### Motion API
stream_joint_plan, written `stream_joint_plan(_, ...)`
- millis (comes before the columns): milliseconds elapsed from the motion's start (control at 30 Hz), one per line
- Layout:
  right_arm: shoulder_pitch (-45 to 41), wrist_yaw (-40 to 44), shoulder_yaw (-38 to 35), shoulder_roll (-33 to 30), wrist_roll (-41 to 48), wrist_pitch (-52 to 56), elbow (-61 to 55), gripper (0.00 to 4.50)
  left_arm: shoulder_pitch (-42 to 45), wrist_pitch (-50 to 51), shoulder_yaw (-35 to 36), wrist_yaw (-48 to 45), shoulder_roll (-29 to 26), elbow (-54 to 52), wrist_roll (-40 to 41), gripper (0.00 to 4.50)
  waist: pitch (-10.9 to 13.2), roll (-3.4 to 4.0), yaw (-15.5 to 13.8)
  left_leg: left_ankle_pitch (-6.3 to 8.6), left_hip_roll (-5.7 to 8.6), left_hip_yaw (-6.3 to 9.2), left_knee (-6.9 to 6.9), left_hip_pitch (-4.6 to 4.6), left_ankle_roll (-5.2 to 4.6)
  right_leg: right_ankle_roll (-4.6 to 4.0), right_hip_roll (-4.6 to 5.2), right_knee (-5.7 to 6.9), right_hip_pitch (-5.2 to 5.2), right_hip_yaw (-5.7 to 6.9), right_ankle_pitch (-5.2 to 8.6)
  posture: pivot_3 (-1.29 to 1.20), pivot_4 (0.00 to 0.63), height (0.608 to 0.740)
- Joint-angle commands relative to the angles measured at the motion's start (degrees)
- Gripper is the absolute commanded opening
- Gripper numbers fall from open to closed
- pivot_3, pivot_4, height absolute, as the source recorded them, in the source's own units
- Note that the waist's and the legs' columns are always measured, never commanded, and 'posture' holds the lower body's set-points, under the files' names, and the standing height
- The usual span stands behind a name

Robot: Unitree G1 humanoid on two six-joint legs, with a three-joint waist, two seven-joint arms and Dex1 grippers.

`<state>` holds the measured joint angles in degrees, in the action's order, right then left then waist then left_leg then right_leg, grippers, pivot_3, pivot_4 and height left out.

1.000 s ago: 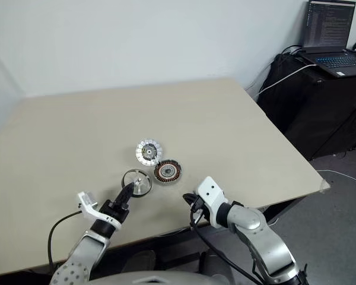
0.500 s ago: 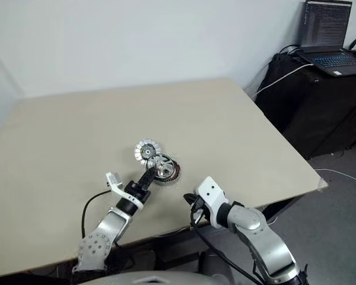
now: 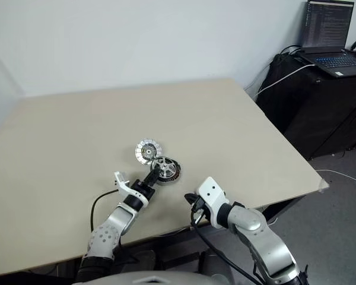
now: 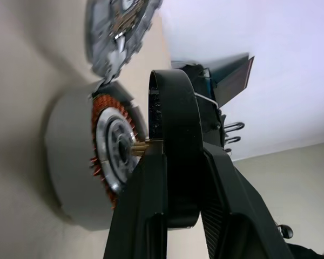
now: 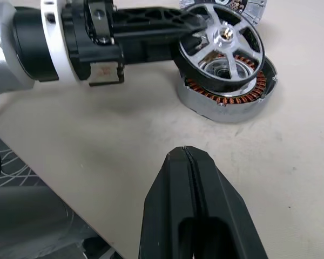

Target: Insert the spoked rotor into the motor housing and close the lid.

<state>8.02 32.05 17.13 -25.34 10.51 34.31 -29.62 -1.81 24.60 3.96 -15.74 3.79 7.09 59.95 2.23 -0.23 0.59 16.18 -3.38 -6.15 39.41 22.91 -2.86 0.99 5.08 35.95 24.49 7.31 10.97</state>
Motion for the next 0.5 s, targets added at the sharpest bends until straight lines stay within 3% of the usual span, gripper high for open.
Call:
stream_joint_plan(33,-0.64,-0.30,-0.40,-0.37,-0.10,-0.73,-2.03,0.00,1.97,-0.76,-0.71,-1.28,7.11,-0.25,-0.18,0.76,0.00,0.00,0.00,0.00,0.00,0.00,0.00,0.00,0.00,0.00,0.00,0.00,0.00,0.00,0.00,0.00,0.000,0.740)
stream_joint_plan(500,-0.46,-0.79,-0.43,-0.57,-0.12,-0.49,-2.69,0.00,4.03,-0.50,-1.30,-1.51,8.06,2.06,-0.87,0.76,-0.02,-0.02,0.01,-0.05,0.00,0.01,0.03,0.00,-0.09,0.01,0.00,0.01,-0.02,-0.01,-0.01,0.00,0.000,0.740)
